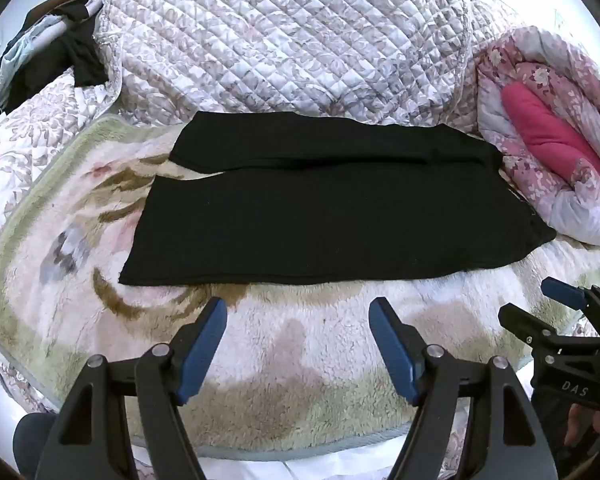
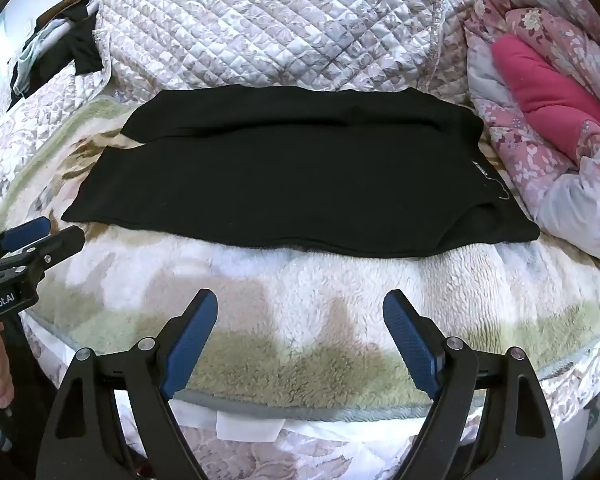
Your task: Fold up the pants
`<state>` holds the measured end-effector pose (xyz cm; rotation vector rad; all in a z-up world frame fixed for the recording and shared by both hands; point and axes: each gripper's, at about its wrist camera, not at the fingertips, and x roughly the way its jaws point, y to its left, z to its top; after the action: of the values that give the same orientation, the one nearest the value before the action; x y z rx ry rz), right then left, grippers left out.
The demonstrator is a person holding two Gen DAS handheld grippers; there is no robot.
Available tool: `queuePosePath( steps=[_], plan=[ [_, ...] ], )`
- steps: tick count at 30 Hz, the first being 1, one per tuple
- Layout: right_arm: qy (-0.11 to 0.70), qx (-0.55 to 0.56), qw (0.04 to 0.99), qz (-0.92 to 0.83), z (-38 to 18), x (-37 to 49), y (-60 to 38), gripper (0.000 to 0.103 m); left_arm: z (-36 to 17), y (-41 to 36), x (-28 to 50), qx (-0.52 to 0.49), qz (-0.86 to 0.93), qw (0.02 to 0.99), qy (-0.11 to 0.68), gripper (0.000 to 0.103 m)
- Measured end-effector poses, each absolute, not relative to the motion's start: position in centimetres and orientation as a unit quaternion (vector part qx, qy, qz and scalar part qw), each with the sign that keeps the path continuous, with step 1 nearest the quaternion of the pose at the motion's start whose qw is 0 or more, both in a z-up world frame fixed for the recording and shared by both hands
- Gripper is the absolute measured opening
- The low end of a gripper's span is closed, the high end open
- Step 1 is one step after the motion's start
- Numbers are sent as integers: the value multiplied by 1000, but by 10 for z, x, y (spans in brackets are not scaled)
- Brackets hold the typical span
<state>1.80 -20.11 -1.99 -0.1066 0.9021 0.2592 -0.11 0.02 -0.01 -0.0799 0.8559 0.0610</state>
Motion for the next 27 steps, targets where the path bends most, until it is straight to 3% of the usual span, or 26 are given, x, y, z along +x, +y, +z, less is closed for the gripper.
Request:
queuePosePath(
  steps=[27],
  plan=[
    [442, -44, 887, 126, -21, 17, -204, 85, -7, 4, -6, -32, 35, 903, 426, 76]
  ],
)
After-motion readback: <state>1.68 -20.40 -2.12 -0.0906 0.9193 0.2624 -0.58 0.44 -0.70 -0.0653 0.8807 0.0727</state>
